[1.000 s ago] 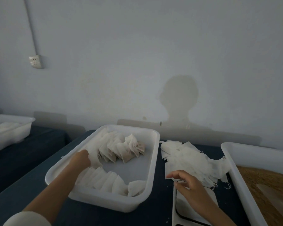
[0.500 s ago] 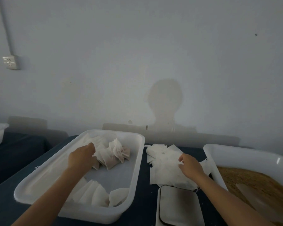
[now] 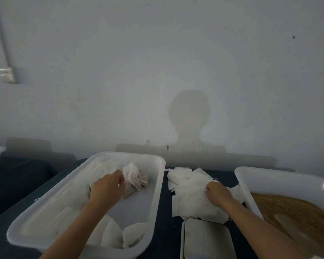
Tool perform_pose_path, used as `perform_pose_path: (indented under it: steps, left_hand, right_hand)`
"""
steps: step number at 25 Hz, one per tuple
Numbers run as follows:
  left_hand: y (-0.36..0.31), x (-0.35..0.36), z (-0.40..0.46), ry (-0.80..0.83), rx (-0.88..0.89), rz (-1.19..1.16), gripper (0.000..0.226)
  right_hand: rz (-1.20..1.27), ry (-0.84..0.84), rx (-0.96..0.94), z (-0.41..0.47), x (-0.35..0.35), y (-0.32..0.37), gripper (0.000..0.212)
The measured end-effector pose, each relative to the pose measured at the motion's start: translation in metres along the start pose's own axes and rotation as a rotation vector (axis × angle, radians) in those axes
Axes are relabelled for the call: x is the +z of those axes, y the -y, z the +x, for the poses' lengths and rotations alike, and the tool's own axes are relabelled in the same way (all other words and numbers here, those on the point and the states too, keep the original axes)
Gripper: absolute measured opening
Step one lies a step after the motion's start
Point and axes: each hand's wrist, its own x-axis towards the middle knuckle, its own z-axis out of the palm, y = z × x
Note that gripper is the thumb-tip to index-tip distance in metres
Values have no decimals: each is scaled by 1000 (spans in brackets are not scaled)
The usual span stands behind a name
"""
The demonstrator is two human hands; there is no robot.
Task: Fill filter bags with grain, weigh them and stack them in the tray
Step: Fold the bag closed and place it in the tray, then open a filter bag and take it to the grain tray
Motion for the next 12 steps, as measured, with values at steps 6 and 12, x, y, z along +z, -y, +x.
perform_pose_path:
  steps: [6,12]
  left_hand:
    - [-24,5,-7,17,67,-40,16]
    - [-79,1,-24,50,141,-213,15]
  right_hand:
    - [20,94,-42,1,-8,-11,48]
    - [-61,-23,-13,-16,-20,-10,35]
